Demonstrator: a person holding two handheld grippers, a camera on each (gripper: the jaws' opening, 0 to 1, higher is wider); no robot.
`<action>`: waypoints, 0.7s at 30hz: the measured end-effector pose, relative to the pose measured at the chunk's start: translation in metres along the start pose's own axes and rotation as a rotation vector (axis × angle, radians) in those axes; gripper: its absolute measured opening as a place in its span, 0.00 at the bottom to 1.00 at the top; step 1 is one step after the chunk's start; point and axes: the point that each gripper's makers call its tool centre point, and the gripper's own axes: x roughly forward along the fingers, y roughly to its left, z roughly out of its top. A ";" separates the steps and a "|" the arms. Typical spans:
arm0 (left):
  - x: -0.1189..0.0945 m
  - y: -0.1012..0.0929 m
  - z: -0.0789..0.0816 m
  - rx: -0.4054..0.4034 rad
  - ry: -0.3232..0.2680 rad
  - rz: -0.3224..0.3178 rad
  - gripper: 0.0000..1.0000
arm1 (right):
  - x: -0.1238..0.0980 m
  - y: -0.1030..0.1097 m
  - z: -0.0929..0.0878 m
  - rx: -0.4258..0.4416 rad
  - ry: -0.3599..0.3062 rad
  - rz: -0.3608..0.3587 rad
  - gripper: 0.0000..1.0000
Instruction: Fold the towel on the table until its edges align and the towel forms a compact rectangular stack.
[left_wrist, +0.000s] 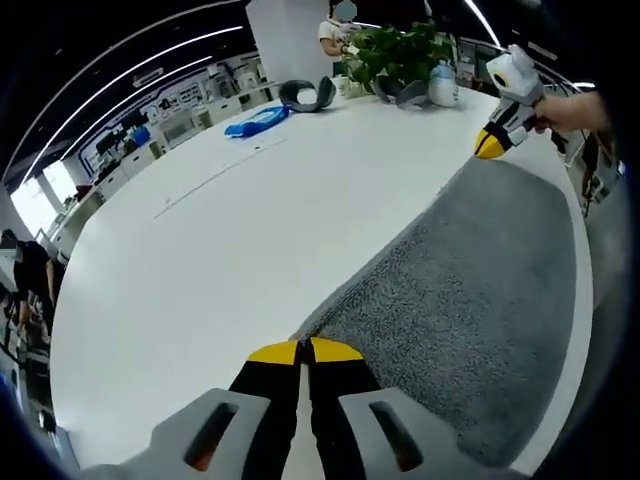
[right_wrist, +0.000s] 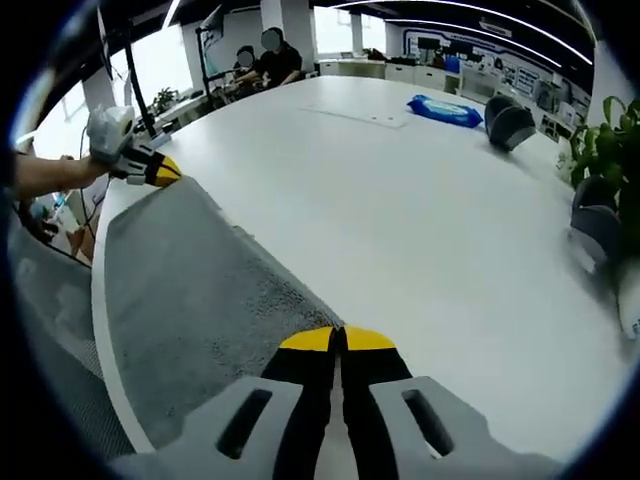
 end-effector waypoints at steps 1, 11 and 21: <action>0.000 -0.001 0.000 0.001 0.001 0.006 0.02 | 0.000 0.001 0.000 -0.004 -0.002 -0.005 0.00; -0.007 -0.016 -0.002 0.230 0.093 0.073 0.02 | 0.001 0.009 0.000 -0.408 0.101 -0.045 0.00; -0.018 -0.032 -0.010 0.440 0.224 0.083 0.02 | -0.002 0.020 -0.010 -0.675 0.339 -0.101 0.00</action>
